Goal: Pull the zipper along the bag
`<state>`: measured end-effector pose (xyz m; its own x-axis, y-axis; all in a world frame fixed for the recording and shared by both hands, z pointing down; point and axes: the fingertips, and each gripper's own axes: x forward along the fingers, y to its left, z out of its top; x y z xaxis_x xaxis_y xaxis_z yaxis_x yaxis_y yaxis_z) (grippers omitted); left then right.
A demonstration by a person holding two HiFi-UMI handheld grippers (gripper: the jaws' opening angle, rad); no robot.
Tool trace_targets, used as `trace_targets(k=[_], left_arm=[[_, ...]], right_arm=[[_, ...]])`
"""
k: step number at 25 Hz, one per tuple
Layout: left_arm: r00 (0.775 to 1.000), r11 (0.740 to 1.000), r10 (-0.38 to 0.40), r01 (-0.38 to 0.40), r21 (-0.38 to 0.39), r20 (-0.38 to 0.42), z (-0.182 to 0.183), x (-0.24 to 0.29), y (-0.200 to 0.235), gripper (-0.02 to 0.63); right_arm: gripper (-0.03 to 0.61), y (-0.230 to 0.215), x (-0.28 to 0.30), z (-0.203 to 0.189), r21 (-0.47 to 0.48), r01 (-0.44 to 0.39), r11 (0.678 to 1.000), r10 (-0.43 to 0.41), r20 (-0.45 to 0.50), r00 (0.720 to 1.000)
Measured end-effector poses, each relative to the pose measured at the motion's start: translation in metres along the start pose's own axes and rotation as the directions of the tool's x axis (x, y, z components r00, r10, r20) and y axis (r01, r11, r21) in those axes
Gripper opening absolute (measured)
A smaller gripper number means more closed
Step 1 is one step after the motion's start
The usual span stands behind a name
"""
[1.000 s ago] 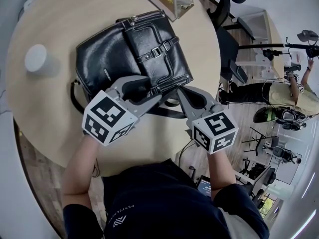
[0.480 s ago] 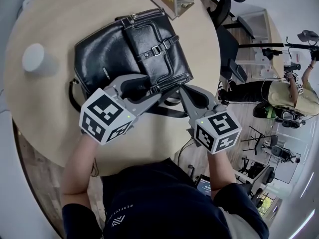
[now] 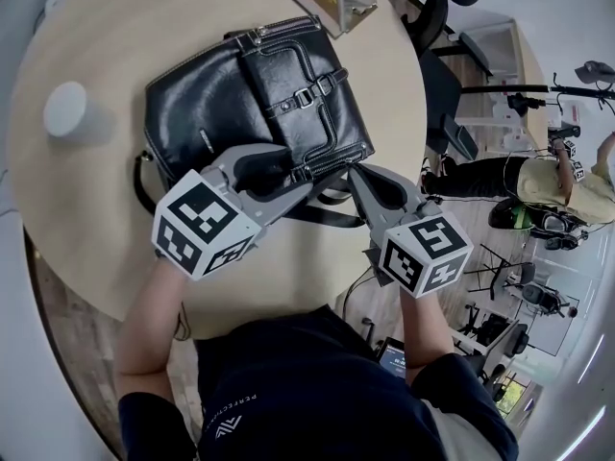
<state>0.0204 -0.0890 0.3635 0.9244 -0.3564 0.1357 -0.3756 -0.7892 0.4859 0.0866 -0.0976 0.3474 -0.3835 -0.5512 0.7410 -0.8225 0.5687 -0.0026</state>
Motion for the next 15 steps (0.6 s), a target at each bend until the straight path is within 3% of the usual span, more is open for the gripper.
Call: trace_targets(k=[10, 15], left_arm=[[1.0, 1.0, -0.009, 0.01, 0.007, -0.007, -0.003, 0.001, -0.001, 0.231], [1.0, 1.0, -0.025, 0.025, -0.007, -0.001, 0.0, -0.001, -0.001, 0.227]], right_arm=[[0.02, 0.015, 0.008, -0.006, -0.087, -0.037, 0.995, 0.035, -0.029, 0.999], [0.012, 0.003, 0.0, -0.001, -0.006, -0.046, 0.999, 0.046, 0.011, 0.999]])
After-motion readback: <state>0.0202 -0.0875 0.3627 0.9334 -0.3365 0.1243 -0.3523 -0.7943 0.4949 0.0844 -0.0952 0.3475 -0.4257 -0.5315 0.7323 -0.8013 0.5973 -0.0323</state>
